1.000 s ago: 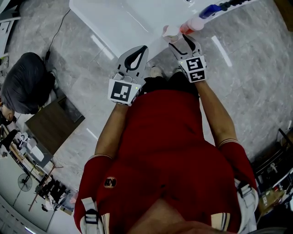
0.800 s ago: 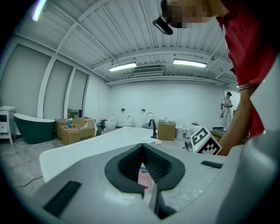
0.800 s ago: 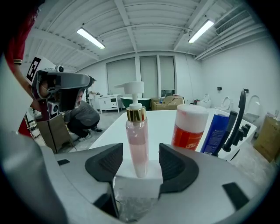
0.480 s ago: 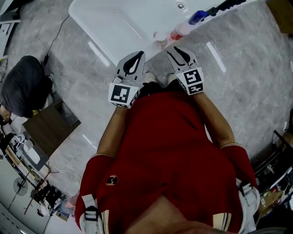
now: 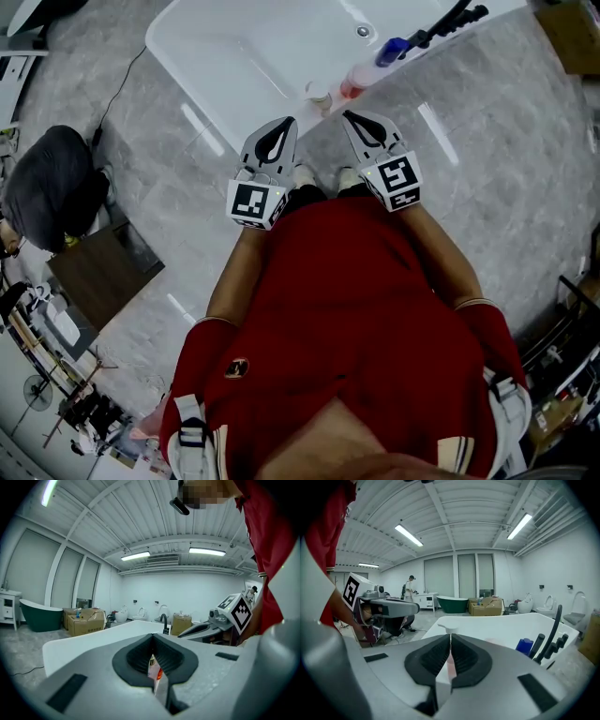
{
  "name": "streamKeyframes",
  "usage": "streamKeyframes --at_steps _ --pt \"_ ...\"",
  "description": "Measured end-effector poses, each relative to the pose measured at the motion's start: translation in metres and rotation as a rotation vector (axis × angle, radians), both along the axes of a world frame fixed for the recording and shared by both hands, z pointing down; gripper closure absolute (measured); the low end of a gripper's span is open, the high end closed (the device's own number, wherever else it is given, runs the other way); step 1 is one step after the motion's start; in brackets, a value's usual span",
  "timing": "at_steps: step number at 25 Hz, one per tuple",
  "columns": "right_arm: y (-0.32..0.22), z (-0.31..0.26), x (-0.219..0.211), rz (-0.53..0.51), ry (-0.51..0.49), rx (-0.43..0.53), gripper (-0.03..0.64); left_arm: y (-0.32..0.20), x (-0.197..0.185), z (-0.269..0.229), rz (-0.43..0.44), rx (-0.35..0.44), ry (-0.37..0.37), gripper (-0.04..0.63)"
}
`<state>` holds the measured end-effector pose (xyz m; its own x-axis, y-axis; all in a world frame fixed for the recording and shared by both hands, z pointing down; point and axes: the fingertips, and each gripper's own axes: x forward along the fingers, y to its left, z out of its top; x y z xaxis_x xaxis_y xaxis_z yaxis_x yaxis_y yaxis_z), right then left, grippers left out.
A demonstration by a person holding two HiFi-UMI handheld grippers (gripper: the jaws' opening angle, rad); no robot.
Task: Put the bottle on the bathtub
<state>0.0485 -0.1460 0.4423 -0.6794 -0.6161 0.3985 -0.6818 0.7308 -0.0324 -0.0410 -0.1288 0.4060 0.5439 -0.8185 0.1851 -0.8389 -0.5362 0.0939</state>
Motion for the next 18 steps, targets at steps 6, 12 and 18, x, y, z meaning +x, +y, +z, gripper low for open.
streamKeyframes --at_steps 6,12,18 --pt "-0.001 -0.027 0.006 0.012 -0.031 0.028 0.617 0.001 0.003 -0.016 -0.007 0.028 0.010 0.589" --pt "0.005 -0.041 0.014 0.023 -0.066 0.052 0.618 0.003 0.014 -0.027 0.006 0.043 0.005 0.589" --pt "0.012 -0.045 0.020 0.029 -0.080 0.065 0.618 0.005 0.021 -0.034 0.013 0.055 -0.002 0.589"
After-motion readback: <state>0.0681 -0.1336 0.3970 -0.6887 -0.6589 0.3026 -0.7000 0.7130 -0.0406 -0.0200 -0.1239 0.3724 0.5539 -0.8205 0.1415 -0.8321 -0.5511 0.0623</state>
